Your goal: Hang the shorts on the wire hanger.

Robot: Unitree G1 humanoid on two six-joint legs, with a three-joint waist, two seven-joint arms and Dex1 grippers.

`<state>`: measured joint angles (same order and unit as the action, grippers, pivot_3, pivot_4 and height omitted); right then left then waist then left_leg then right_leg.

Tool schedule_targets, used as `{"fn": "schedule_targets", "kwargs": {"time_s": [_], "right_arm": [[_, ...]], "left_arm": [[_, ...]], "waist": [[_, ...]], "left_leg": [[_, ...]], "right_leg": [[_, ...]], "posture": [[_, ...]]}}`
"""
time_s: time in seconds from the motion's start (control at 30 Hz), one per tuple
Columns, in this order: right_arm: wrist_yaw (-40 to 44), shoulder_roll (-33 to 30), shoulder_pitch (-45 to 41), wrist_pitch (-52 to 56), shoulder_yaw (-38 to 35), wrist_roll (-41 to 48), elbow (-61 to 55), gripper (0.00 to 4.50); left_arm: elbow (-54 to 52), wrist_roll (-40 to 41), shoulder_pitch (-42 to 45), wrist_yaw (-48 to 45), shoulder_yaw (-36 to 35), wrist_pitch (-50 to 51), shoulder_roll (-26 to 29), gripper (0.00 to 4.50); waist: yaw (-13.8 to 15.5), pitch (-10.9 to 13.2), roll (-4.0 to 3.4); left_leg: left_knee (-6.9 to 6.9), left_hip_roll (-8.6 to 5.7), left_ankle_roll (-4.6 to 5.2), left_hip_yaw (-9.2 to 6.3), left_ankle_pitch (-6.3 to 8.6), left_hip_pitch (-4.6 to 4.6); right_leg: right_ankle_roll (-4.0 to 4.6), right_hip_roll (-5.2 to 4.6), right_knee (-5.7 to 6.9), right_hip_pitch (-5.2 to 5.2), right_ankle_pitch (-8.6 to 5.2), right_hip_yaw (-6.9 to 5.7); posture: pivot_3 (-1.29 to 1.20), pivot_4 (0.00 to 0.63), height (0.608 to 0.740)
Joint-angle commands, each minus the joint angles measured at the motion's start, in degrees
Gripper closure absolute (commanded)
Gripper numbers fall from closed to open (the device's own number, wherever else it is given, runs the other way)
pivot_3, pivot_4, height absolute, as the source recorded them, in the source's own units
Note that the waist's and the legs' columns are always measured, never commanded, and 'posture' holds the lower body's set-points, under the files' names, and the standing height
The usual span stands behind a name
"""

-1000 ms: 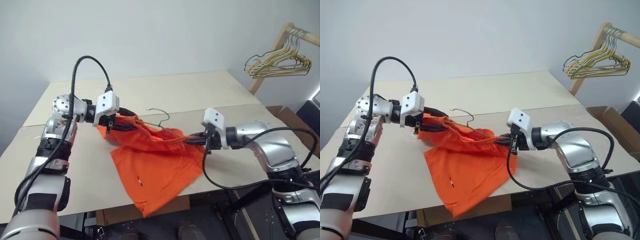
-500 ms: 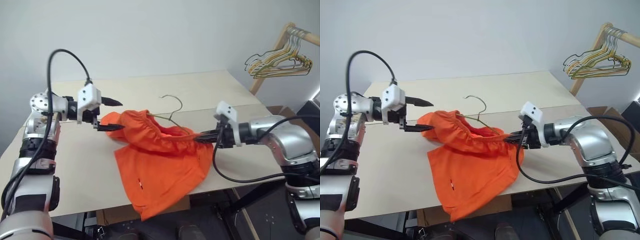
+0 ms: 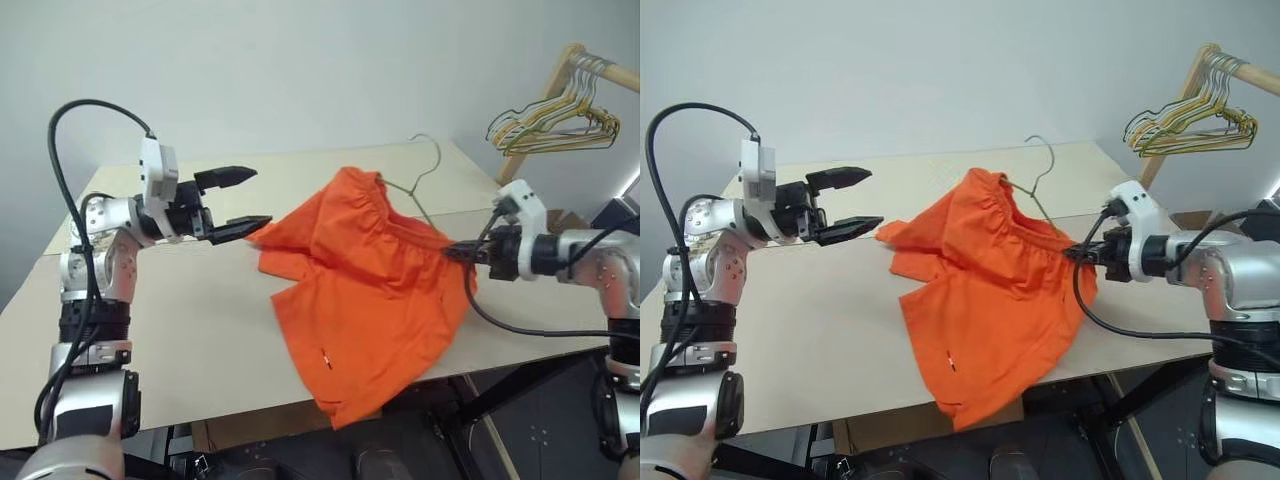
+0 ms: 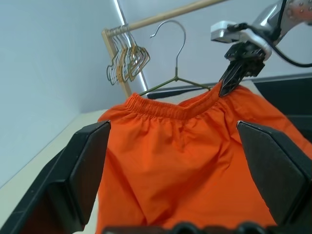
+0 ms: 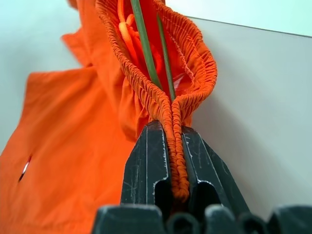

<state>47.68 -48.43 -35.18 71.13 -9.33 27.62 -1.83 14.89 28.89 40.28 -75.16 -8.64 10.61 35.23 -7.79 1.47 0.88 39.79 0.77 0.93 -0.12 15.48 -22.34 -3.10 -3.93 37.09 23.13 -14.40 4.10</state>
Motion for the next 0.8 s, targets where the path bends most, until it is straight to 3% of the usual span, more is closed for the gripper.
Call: {"fn": "schedule_targets", "kwargs": {"time_s": [0.03, 0.3, 0.57, 0.8], "right_arm": [[-4.4, -1.4, 0.9, 4.0, -7.2, 0.9, -2.4, 4.47], [-16.2, -3.0, 5.3, 10.8, -16.6, -3.6, -4.5, 4.47], [-29.6, -1.4, -0.7, 16.6, -27.0, -11.0, -0.2, 4.47], [-39.4, -0.1, -8.5, 13.5, -33.5, -17.2, 5.8, 4.47]], "left_arm": [[-3.2, 1.4, -0.3, 1.8, -0.5, 1.0, -0.6, 0.00], [-5.1, 3.2, -0.1, 2.9, -0.8, 1.8, -2.4, 0.00], [-6.9, 3.9, -0.1, 4.4, 0.2, 2.2, -4.8, 0.00], [-10.6, 4.4, -1.4, 6.7, 0.4, 3.1, -6.4, 0.00]], "waist": [[-0.1, 0.0, 0.00], [-2.0, 0.0, -0.08], [-4.7, -0.1, -0.24], [-6.9, -0.2, -0.32]], "left_leg": [[0.00, -0.02, 0.00, 0.00, 0.00, -0.01], [-0.02, -0.08, 0.00, 0.03, 0.00, -0.03], [-0.06, -0.22, 0.02, 0.03, 0.01, -0.01], [-0.08, -0.48, 0.05, 0.02, 0.02, 0.02]], "right_leg": [[0.00, -0.02, -0.01, 0.00, 0.00, -0.01], [-0.10, -0.17, -0.04, -0.02, -0.05, 0.01], [-0.21, -0.30, -0.05, -0.08, -0.12, 0.03], [-0.36, -0.49, -0.06, -0.14, -0.17, 0.13]], "posture": [[-0.23, 0.000, 0.740], [-0.27, 0.000, 0.740], [-0.31, 0.000, 0.740], [-0.31, 0.000, 0.740]]}}
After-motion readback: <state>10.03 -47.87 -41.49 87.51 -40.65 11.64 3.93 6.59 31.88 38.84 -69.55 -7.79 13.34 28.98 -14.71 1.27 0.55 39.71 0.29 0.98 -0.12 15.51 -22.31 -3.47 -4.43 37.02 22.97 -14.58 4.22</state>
